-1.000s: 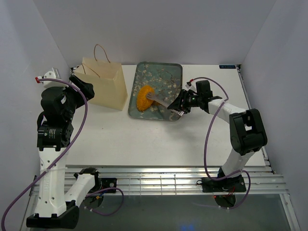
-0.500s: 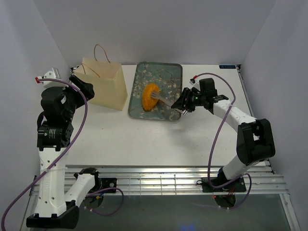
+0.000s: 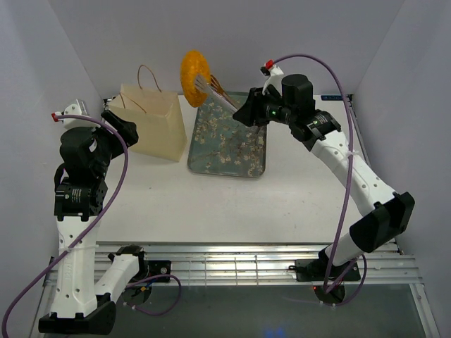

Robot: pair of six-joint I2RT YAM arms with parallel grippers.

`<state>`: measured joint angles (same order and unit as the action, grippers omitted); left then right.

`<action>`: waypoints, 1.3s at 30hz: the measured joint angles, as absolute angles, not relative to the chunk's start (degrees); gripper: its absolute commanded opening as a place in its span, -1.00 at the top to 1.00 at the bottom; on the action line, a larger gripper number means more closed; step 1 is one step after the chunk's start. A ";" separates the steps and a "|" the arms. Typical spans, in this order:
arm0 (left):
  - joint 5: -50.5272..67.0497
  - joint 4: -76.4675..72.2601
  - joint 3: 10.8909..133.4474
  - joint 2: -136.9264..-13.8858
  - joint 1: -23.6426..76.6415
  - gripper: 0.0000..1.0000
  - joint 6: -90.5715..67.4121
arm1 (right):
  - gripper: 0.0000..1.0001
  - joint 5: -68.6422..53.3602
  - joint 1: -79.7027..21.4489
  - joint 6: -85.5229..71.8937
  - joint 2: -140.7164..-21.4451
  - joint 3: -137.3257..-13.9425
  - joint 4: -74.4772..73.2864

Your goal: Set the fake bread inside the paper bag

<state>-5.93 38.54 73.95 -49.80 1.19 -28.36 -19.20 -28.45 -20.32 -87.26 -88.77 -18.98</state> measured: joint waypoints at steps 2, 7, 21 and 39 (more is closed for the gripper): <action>-5.93 38.57 73.95 -49.78 1.19 -0.80 -28.38 | 0.85 -16.53 -31.79 -17.58 -87.44 -93.56 -19.88; -6.00 38.57 73.95 -49.58 1.19 -0.80 -28.34 | 0.85 -11.92 -39.20 -11.03 -88.73 -102.98 -20.36; -6.66 38.59 73.95 -48.93 1.19 -0.80 -28.29 | 0.85 7.33 -53.17 5.32 -99.81 -117.43 -27.05; -7.33 39.03 73.95 -47.90 1.19 -0.80 -27.92 | 0.85 20.64 -60.23 16.25 -106.96 -121.75 -30.33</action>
<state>-7.33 39.03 73.95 -47.90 1.19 -27.92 20.64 -60.23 16.25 -106.96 -121.75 -30.33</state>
